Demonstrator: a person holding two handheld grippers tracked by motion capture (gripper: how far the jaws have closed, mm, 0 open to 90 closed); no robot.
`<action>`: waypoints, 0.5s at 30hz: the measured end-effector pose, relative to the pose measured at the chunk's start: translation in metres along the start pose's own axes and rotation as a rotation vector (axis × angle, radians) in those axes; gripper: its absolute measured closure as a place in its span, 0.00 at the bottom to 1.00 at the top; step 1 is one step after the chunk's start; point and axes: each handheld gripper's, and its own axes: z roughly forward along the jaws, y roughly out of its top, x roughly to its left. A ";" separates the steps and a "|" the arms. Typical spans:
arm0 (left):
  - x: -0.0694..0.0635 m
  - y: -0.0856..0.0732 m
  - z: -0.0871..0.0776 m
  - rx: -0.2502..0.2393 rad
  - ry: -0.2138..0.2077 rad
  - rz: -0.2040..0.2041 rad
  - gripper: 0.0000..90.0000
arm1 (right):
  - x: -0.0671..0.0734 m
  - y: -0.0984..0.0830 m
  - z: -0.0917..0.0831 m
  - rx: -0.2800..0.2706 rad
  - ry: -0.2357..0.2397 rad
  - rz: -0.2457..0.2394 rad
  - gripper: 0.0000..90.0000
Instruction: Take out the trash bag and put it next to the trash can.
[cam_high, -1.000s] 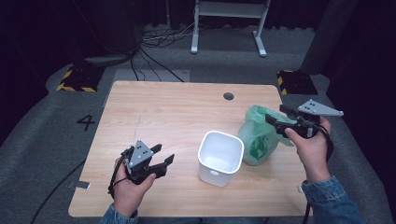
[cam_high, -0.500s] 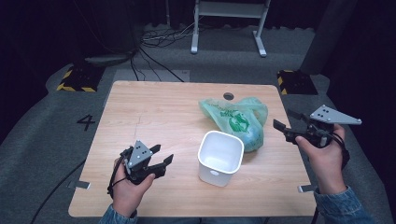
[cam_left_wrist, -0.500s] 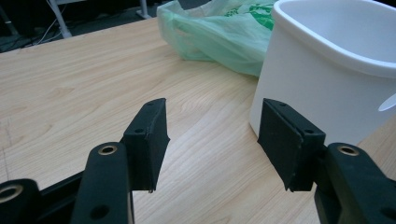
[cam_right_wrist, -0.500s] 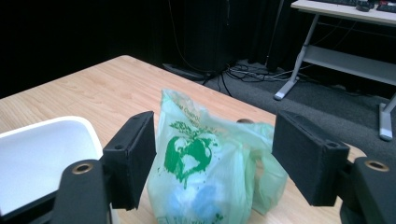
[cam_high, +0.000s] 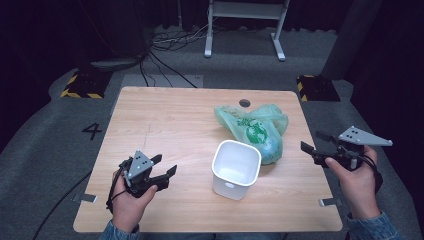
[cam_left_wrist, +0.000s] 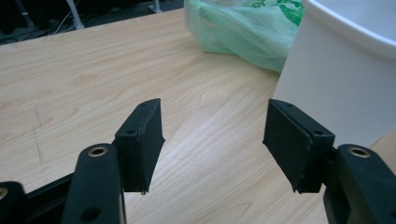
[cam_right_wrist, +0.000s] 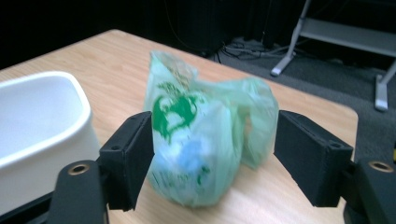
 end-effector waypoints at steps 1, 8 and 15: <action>0.001 -0.001 0.000 0.002 0.003 -0.004 0.41 | -0.001 -0.004 0.000 0.011 -0.004 0.001 0.29; 0.013 -0.012 -0.002 0.019 0.026 -0.012 0.34 | -0.008 -0.032 0.004 0.068 -0.006 0.019 0.28; 0.027 -0.028 -0.004 0.053 0.052 -0.018 0.31 | -0.014 -0.060 0.009 0.124 -0.008 0.044 0.28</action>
